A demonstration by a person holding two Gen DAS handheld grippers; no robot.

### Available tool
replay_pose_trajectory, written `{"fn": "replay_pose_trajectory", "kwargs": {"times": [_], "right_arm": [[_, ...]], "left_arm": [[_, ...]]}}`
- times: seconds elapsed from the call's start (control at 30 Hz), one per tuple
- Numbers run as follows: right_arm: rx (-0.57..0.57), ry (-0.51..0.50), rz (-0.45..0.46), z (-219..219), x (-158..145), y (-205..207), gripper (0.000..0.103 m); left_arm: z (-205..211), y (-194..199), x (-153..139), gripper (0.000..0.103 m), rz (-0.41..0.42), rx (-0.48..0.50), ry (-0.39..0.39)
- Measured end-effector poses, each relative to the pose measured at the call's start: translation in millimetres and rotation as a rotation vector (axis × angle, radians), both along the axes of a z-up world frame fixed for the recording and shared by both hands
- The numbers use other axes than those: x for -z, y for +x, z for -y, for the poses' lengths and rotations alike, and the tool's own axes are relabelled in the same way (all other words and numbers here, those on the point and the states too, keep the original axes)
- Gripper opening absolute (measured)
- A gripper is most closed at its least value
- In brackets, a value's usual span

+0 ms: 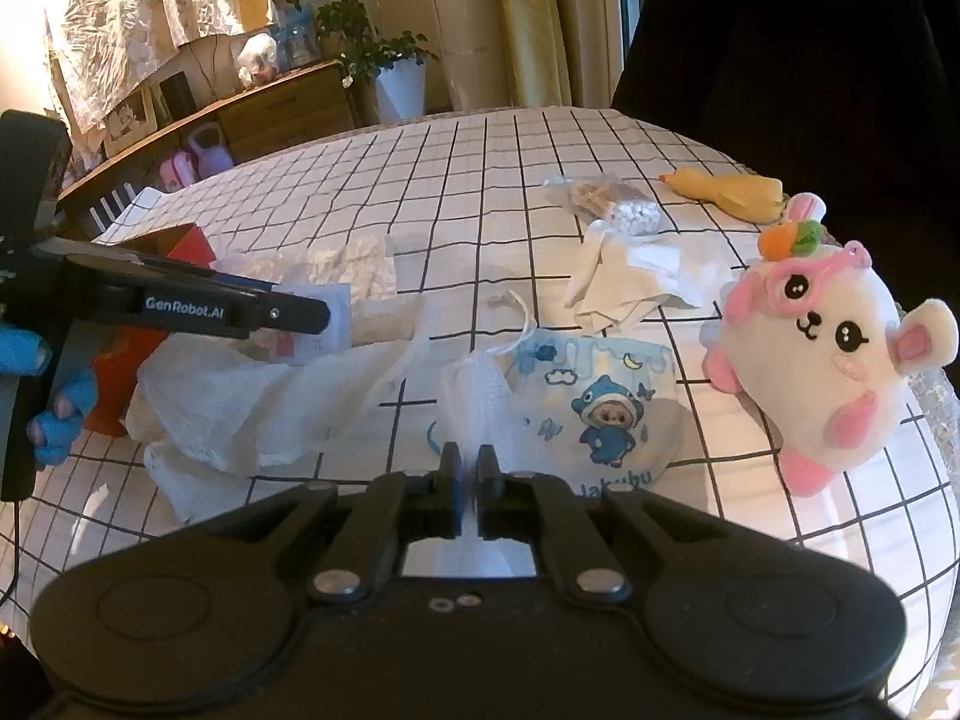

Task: Organize soft objects

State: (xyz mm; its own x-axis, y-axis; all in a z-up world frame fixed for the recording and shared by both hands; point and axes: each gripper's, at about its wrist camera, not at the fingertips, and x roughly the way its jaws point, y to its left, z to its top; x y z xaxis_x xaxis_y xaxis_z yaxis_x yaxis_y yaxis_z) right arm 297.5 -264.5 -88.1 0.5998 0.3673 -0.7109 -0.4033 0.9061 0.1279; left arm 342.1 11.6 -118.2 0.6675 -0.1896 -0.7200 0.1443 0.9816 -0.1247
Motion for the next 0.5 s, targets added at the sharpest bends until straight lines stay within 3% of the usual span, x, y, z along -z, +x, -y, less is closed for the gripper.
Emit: {"fn": "replay_pose_trajectory", "kwargs": {"times": [0.3,0.5], "right_arm": [[-0.005,-0.005,-0.009,-3.6,4.2,1.0,0.004],[0.001,-0.018,0.0,-5.2,3.6,-1.4,0.003]], "left_arm": [[21.3,-2.5,1.6,0.011,0.021,0.054,0.05],[17.8,-5.9,-1.7,0.006,0.04,0.034,0.042]]}}
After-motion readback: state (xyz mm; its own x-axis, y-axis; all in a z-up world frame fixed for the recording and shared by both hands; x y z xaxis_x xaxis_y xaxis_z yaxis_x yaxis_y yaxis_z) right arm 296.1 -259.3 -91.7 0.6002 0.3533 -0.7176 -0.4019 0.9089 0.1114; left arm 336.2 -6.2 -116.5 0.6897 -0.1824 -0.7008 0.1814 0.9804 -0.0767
